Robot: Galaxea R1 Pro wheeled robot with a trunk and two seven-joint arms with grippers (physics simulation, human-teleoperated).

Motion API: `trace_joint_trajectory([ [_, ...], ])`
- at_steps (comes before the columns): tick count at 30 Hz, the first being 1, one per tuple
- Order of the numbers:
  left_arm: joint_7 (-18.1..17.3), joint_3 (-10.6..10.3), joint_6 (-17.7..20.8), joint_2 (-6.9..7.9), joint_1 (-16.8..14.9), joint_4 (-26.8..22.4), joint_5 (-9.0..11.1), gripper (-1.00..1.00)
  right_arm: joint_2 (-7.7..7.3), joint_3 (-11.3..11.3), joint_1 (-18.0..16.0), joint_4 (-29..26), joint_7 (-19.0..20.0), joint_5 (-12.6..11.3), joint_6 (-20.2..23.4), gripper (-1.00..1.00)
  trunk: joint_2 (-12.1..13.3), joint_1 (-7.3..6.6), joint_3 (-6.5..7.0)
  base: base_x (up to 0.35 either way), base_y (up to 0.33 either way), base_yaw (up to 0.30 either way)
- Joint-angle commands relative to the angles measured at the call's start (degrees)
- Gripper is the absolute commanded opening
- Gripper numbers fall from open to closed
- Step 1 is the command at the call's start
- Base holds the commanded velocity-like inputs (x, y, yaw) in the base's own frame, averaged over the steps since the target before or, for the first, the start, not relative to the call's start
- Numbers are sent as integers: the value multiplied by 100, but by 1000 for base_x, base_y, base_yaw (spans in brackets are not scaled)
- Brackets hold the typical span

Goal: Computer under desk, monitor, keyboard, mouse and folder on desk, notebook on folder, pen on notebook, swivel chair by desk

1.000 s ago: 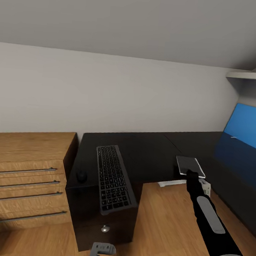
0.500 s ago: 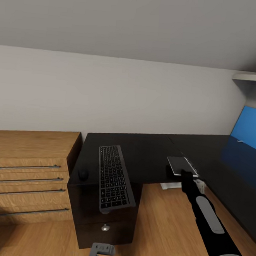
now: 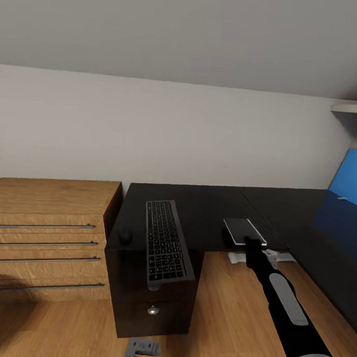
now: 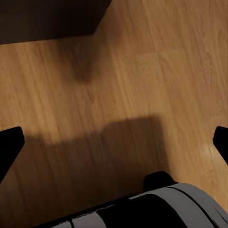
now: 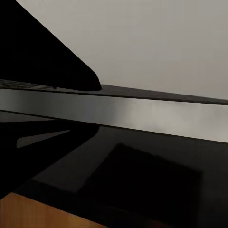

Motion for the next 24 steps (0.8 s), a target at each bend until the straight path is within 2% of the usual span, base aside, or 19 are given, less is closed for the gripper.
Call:
trace_joint_trajectory([
  [1,53,1,15,-1,0,-8,62,100,12,8,-2,-9,-26,-28,66,-100,-3,-3,-4,-219,0,6],
  [8,53,9,15,-1,0,-8,58,100,44,8,-2,14,-25,-28,290,-100,-3,-3,-4,-87,0,3],
  [15,53,14,15,-1,0,-8,56,100,69,8,-2,34,-25,-32,336,-100,-3,-3,-4,-11,0,0],
  [16,53,18,15,-1,0,-8,55,100,135,8,-2,34,-28,-31,352,-100,-3,-3,-4,-2,0,0],
  [24,46,36,15,-1,0,-8,55,100,292,4,-2,37,-33,-58,576,-100,-3,-3,-4,0,0,0],
])
